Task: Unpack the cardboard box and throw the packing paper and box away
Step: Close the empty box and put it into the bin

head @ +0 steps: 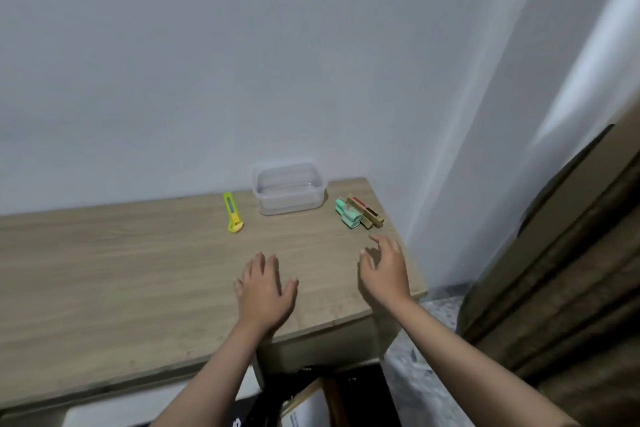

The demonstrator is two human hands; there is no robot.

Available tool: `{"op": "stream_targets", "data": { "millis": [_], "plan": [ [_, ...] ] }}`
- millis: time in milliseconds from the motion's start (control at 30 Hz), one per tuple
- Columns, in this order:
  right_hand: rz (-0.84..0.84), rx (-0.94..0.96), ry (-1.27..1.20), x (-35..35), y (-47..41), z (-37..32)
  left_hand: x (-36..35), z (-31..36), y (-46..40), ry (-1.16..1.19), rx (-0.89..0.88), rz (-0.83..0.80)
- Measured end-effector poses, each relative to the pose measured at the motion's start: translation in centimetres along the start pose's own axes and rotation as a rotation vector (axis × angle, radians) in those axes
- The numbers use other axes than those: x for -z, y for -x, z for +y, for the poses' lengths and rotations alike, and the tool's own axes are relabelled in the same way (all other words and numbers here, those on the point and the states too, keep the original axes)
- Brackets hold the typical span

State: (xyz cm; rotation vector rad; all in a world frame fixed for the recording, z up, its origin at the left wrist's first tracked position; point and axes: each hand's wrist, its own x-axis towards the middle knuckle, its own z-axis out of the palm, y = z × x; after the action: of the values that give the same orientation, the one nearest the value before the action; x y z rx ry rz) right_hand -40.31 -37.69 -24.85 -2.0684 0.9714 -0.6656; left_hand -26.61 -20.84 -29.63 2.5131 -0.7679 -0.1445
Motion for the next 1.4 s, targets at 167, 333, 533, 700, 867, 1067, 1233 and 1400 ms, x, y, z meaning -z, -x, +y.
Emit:
{"op": "stream_targets", "data": {
  "millis": [167,333,533,700,867,1067,1233,1400],
  "plan": [
    [-0.020,0.050,0.091,-1.5,-6.8,-0.4,-1.2,0.5,-5.1,-0.092,0.041,-0.033],
    [-0.102,0.066,0.370,-2.7,-12.9,0.0,-2.9,0.8,-6.8,-0.186,0.106,-0.056],
    [-0.327,0.043,0.480,-5.1,-16.6,1.9,-3.3,0.5,-7.2,-0.197,0.129,-0.022],
    [-0.251,0.136,0.678,-6.6,-16.3,2.7,-3.1,0.8,-7.1,-0.192,0.137,-0.032],
    [-0.248,0.183,0.650,-6.4,-16.6,3.5,-2.8,0.9,-7.0,-0.175,0.143,-0.057],
    [-0.128,0.128,0.330,-5.3,-17.0,2.8,-2.9,0.7,-7.0,-0.177,0.144,-0.069],
    [-0.114,0.324,0.117,-4.9,-18.3,-2.2,-3.0,0.8,-7.0,-0.158,0.145,-0.041],
    [-0.329,0.518,0.116,-8.0,-21.3,-7.8,-2.9,1.0,-7.0,-0.155,0.157,-0.041]
  ]
}}
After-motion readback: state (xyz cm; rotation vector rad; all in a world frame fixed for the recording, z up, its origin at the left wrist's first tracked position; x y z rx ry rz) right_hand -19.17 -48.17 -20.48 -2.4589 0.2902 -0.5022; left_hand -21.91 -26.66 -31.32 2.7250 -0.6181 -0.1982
